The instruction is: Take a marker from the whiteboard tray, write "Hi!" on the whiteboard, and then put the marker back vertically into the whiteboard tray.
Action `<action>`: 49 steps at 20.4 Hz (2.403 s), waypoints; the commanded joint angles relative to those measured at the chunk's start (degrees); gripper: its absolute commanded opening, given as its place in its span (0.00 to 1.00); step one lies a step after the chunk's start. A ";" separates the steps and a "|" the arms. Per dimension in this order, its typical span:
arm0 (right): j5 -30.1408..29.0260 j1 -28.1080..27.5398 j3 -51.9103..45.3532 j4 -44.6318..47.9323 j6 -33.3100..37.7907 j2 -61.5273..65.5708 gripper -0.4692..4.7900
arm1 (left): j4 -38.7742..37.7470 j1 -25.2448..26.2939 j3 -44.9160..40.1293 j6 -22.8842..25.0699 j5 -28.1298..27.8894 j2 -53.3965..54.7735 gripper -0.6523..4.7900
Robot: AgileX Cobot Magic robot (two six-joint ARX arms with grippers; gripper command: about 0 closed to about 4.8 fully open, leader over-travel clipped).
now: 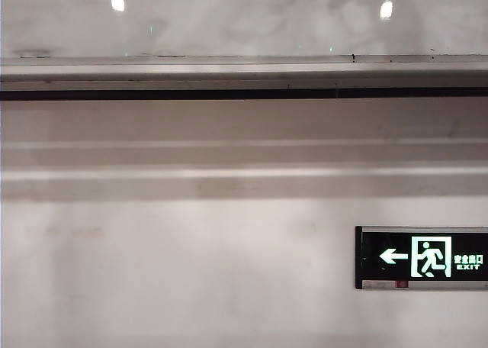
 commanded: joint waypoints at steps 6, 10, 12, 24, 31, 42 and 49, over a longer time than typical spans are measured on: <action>-0.39 0.00 -0.87 -2.16 0.96 1.14 0.09 | 0.50 -0.02 0.22 0.04 0.28 -0.07 0.11; -0.42 0.00 -0.87 0.68 0.94 2.40 0.09 | 0.48 -0.02 0.22 0.04 0.28 -0.07 0.11; -0.39 0.00 -0.87 1.36 0.94 2.71 0.09 | 0.48 -0.02 0.22 0.04 0.31 -0.07 0.11; 1.53 0.00 -0.87 5.46 0.94 3.65 0.09 | 0.50 -0.02 0.22 0.04 0.26 -0.07 0.11; -2.69 0.00 -0.87 5.73 0.94 3.41 0.09 | 0.50 -0.02 0.22 0.04 0.26 -0.07 0.11; -1.31 0.00 -0.87 6.78 0.96 1.88 0.09 | 0.46 -0.02 0.22 0.02 0.26 -0.07 0.11; -1.27 0.00 -0.87 3.63 0.98 1.64 0.09 | 0.39 -0.02 0.22 0.00 0.28 -0.07 0.11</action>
